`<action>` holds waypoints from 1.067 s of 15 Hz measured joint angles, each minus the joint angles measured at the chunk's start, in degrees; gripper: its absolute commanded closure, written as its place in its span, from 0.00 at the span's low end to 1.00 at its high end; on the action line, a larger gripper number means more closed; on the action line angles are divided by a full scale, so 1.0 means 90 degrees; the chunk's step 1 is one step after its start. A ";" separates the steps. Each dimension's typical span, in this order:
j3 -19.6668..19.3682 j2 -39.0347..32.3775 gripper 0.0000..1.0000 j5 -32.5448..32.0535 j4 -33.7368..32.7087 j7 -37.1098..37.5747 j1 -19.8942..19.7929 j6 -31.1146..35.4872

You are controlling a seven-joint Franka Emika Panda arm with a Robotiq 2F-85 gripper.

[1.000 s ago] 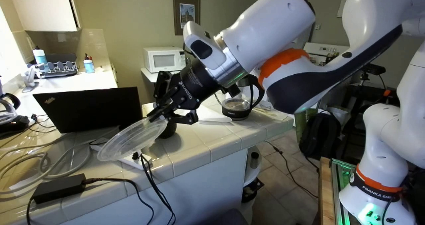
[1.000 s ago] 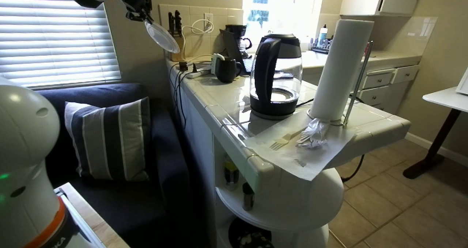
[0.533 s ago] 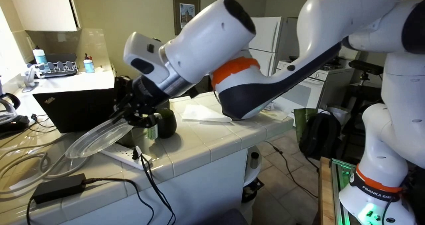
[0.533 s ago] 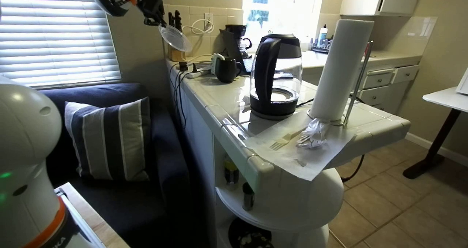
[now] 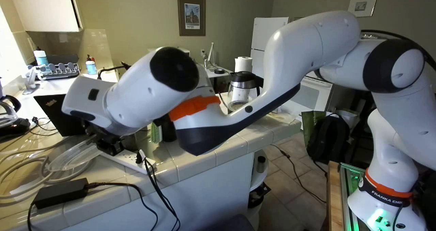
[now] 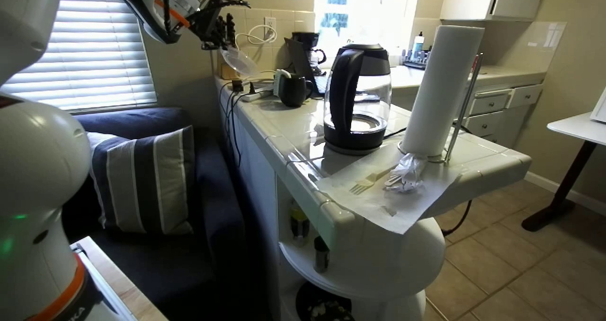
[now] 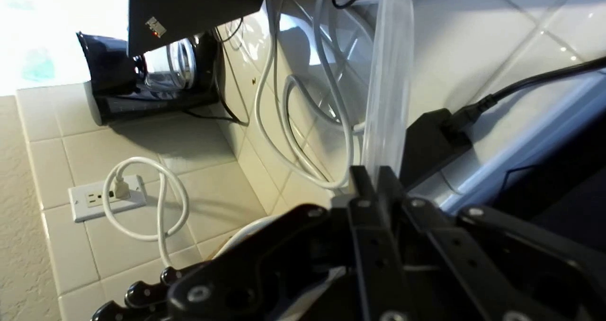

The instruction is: Move the lid to the left

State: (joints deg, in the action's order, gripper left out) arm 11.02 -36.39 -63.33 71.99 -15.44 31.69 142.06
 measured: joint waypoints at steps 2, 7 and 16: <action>-0.0274 -0.0448 0.98 -0.0342 -0.0622 0.0353 0.0292 -0.0289; -0.0864 -0.1556 0.98 -0.0982 -0.2095 0.0852 0.0783 -0.0442; -0.1018 -0.3426 0.43 -0.1032 -0.4422 0.0662 0.0950 -0.0240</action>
State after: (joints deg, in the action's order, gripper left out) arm 1.85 -67.23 -72.62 32.19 -9.48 40.24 139.90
